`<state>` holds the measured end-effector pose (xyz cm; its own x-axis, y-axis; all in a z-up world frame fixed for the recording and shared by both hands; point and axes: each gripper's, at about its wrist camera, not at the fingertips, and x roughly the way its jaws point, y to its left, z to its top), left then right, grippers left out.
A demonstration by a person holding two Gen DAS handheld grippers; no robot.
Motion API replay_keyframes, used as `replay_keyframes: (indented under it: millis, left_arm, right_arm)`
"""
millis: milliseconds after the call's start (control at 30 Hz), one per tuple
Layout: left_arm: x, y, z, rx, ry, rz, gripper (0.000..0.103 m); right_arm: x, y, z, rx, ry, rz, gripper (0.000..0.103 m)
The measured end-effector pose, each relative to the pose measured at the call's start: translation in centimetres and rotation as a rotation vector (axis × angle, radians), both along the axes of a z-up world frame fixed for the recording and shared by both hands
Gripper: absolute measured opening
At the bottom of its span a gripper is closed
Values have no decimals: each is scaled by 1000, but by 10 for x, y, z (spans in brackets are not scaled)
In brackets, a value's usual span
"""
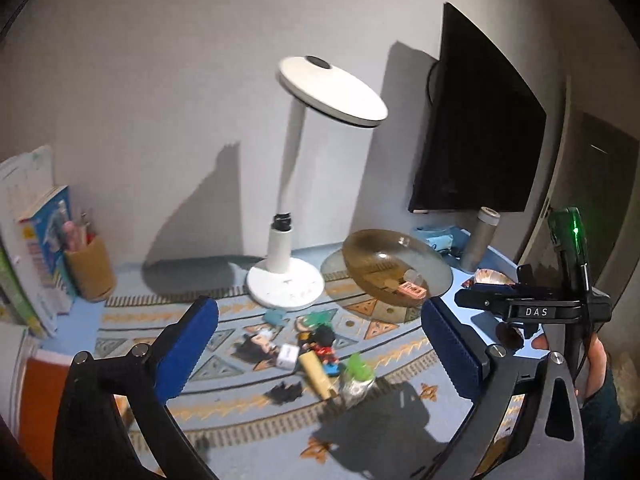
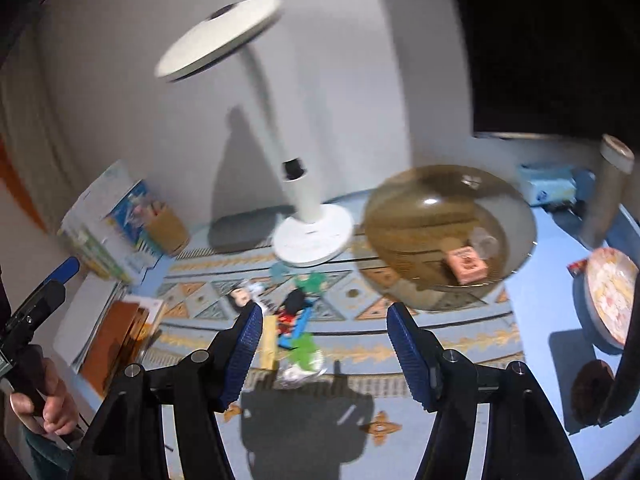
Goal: Organize rigid objects
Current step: 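Grasp the black figure with left tool while right tool grasps green gummy figure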
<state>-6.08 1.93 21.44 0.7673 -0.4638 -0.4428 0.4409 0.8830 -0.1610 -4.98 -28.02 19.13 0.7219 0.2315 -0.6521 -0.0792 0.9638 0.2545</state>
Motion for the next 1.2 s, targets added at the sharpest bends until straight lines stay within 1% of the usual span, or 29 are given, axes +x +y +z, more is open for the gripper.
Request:
replay_keyframes:
  millis: [67,133,200,233,267,400,500,600,667,767,800,867,900,933,1000,1033,1067,1100,1133,1167,1200]
  left_arm:
    - [-2,10,-8,-2,11,9,102]
    - [2,19,-23,-11,47,16,102]
    - [13,24,-48,-1,122,37,101]
    - [15,25,-56,4,146,39,101]
    - [22,25,-72,5,192,37,101]
    - [40,21,-121,18,316,24,101]
    - [55,8,-161,59,405,5,100]
    - [64,-4,-187,89,454,-10,100]
    - [70,-12,-196,108,469,-17,100]
    - [74,-23,-204,140,460,-29,99]
    - [75,-26,-205,155,457,-29,97]
    - [78,-31,-206,177,452,-31,93]
    - [79,-34,-206,188,447,-33,87]
    - [82,-35,-207,192,448,-36,85]
    - [85,-37,-207,194,446,-34,85]
    - [87,-39,-207,194,444,-35,85]
    - [88,-39,-207,194,444,-36,81]
    - [89,-40,-207,200,439,-35,76]
    - [91,-42,-207,204,436,-35,73]
    - [92,-44,-207,206,435,-38,71]
    - [93,-46,-207,208,428,-41,64]
  right_arm:
    - [0,15,-2,-12,3,22,63]
    - [1,28,-8,-12,15,43,63]
    - [3,34,-18,-14,35,51,63]
    - [5,36,-24,-15,47,54,63]
    - [8,39,-32,-15,65,58,63]
    - [24,44,-70,-27,148,67,63]
    - [37,48,-102,-51,215,68,63]
    - [49,56,-127,-92,257,73,63]
    - [55,61,-136,-113,265,80,63]
    - [64,67,-142,-136,259,84,63]
    - [67,68,-144,-147,257,83,63]
    - [73,70,-147,-159,258,79,59]
    - [75,71,-149,-158,257,82,57]
    - [78,71,-151,-156,259,85,55]
    - [83,73,-157,-155,265,91,52]
    - [85,74,-159,-154,270,93,48]
    - [85,75,-160,-152,271,94,44]
    - [86,75,-162,-151,271,96,44]
    - [87,76,-162,-154,267,93,40]
    - [87,76,-163,-162,263,88,38]
    - [87,77,-163,-168,257,86,35]
